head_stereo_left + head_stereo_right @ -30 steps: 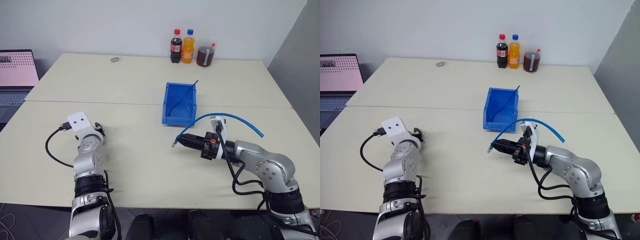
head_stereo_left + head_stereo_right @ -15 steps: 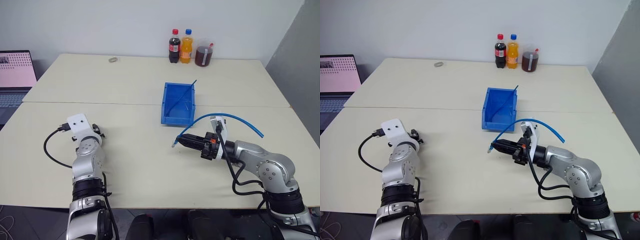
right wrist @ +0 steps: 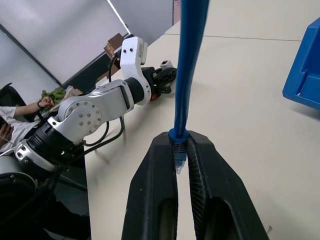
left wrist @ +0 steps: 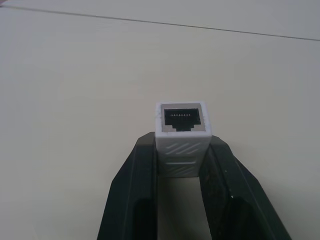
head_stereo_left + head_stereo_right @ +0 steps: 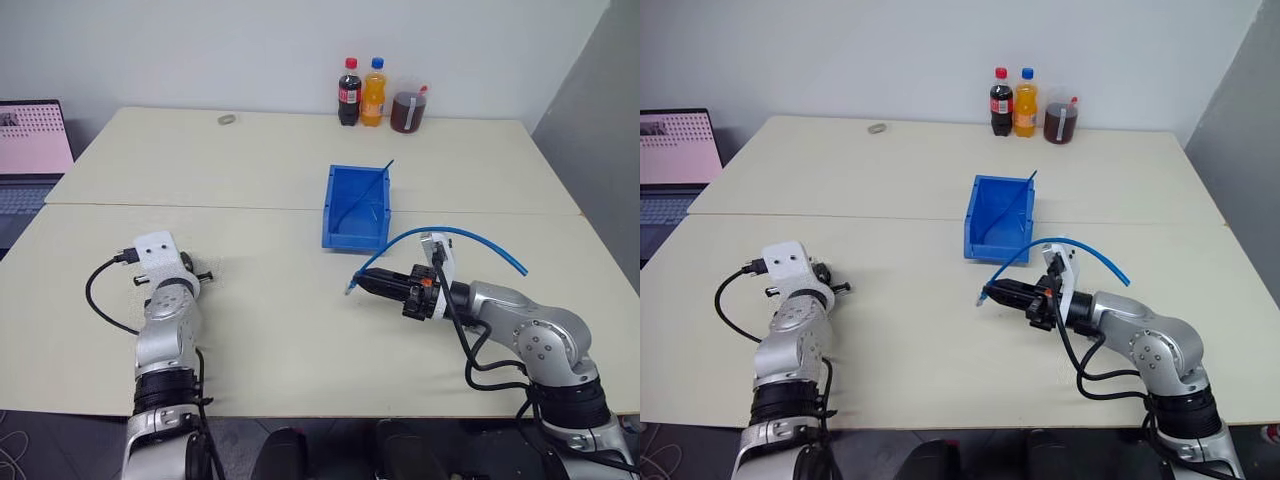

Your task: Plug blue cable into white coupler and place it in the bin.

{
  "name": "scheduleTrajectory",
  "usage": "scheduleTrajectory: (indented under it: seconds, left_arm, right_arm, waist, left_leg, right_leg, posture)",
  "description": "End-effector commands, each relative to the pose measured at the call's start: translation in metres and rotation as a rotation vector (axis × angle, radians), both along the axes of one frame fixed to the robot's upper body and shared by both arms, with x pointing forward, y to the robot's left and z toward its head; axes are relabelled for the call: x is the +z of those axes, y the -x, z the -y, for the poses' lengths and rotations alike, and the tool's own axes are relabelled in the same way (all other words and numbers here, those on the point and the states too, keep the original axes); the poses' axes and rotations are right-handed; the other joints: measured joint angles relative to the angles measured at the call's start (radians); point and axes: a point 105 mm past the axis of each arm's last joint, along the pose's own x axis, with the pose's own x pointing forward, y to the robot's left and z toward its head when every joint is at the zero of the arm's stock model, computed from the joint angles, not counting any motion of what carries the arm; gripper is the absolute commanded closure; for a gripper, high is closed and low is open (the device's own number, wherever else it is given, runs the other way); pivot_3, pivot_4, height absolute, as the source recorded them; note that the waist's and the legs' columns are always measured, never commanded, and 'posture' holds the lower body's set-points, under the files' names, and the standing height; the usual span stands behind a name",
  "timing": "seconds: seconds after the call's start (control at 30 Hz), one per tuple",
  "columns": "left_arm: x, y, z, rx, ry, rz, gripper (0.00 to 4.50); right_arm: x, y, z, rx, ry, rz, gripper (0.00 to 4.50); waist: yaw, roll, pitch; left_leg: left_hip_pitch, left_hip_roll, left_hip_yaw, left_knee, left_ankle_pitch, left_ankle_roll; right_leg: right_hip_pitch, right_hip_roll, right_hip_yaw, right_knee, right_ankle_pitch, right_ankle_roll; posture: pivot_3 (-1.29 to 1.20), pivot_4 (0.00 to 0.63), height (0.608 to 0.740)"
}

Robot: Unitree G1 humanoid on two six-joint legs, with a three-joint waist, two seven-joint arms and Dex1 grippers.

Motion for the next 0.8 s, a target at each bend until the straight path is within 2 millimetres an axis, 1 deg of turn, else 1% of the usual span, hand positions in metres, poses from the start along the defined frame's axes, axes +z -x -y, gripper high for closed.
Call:
scheduleTrajectory:
  seconds: [0.03, 0.07, 0.1, 0.13, 0.2, 0.23, 0.33, 0.4, 0.5, 0.63, 0.8]
  left_arm:
    - [0.032, -0.004, 0.04, -0.305, -0.065, 0.074, 3.7]
    - [0.035, -0.001, 0.063, -0.487, -0.095, 0.049, 3.7]
    - [0.035, 0.003, 0.078, -0.607, -0.114, 0.024, 3.7]
    - [0.034, 0.011, 0.098, -0.77, -0.144, -0.014, 3.7]
    - [0.031, 0.025, 0.121, -0.984, -0.19, -0.071, 3.7]
    - [0.029, 0.035, 0.135, -1.119, -0.231, -0.111, 3.7]
    - [0.018, 0.061, 0.159, -1.427, -0.346, -0.23, 3.7]
    - [0.013, 0.069, 0.165, -1.542, -0.389, -0.286, 3.7]
    - [0.008, 0.072, 0.17, -1.638, -0.427, -0.34, 3.7]
    - [0.0, 0.07, 0.171, -1.679, -0.472, -0.383, 3.7]
    - [-0.012, 0.071, 0.167, -1.721, -0.519, -0.431, 3.71]
  right_arm:
    - [0.012, 0.006, 0.007, 0.002, 0.033, 0.101, 4.46]
    - [0.012, 0.009, 0.01, 0.001, 0.053, 0.114, 4.46]
    - [0.011, 0.01, 0.011, 0.0, 0.064, 0.122, 4.46]
    - [0.011, 0.013, 0.013, 0.002, 0.076, 0.131, 4.46]
    - [0.011, 0.016, 0.013, 0.007, 0.091, 0.143, 4.46]
    - [0.01, 0.018, 0.013, 0.01, 0.102, 0.154, 4.46]
    - [0.009, 0.02, 0.012, 0.007, 0.135, 0.195, 4.46]
    - [0.009, 0.02, 0.011, 0.004, 0.149, 0.221, 4.46]
    - [0.007, 0.021, 0.008, 0.011, 0.174, 0.258, 4.46]
    - [0.003, 0.023, 0.001, 0.033, 0.2, 0.295, 4.46]
    - [-0.006, 0.018, -0.014, 0.074, 0.232, 0.346, 4.46]
  waist:
    - [0.003, 0.0, 0.0]
    - [0.003, 0.0, 0.0]
    - [0.003, 0.0, 0.0]
    - [0.003, 0.0, 0.0]
    - [0.0, 0.0, 0.0]
    - [-0.001, 0.0, 0.0]
    - [-0.005, 0.001, 0.001]
    - [-0.004, 0.001, 0.001]
    - [-0.004, 0.001, 0.001]
    - [-0.003, 0.001, 0.001]
    - [-0.003, 0.001, 0.001]
  left_leg:
    - [0.0, 0.0, 0.0, 0.0, 0.0, 0.0]
    - [0.0, 0.0, -0.001, 0.0, 0.0, 0.0]
    - [0.0, -0.001, 0.0, 0.0, 0.0, 0.0]
    - [-0.001, -0.001, -0.001, 0.0, 0.0, 0.0]
    - [0.0, -0.001, 0.0, 0.0, 0.0, 0.0]
    - [0.0, 0.0, 0.001, -0.001, 0.0, 0.0]
    - [0.0, 0.0, 0.001, -0.001, 0.0, 0.0]
    - [0.0, 0.001, 0.002, -0.001, 0.0, 0.0]
    - [0.0, 0.001, 0.002, 0.0, 0.0, 0.0]
    - [0.0, 0.001, 0.001, 0.0, 0.0, 0.0]
    - [0.0, 0.001, 0.002, 0.0, 0.0, 0.001]
  right_leg:
    - [0.0, 0.0, 0.0, 0.0, 0.0, 0.0]
    - [0.0, 0.0, 0.0, 0.0, 0.0, 0.0]
    - [0.0, 0.0, 0.0, 0.0, 0.0, 0.0]
    - [0.0, 0.0, 0.0, -0.001, 0.0, 0.0]
    - [0.0, 0.0, 0.0, -0.001, 0.0, 0.0]
    - [0.0, 0.0, 0.0, -0.001, 0.0, 0.0]
    - [-0.001, 0.001, 0.001, -0.001, -0.001, 0.0]
    - [-0.002, 0.001, 0.002, -0.001, -0.002, 0.0]
    - [-0.002, 0.002, 0.002, 0.0, -0.004, 0.003]
    - [-0.002, 0.003, 0.002, 0.0, -0.004, 0.003]
    - [-0.003, 0.003, 0.002, 0.0, -0.005, 0.003]
  posture:
    - [0.0, 0.15, 0.74]
    - [0.0, 0.15, 0.74]
    - [0.0, 0.15, 0.74]
    - [0.0, 0.15, 0.74]
    - [0.0, 0.15, 0.74]
    - [0.0, 0.15, 0.74]
    - [0.0, 0.15, 0.74]
    - [0.0, 0.15, 0.74]
    - [0.0, 0.15, 0.74]
    - [0.0, 0.15, 0.74]
    - [0.0, 0.15, 0.74]
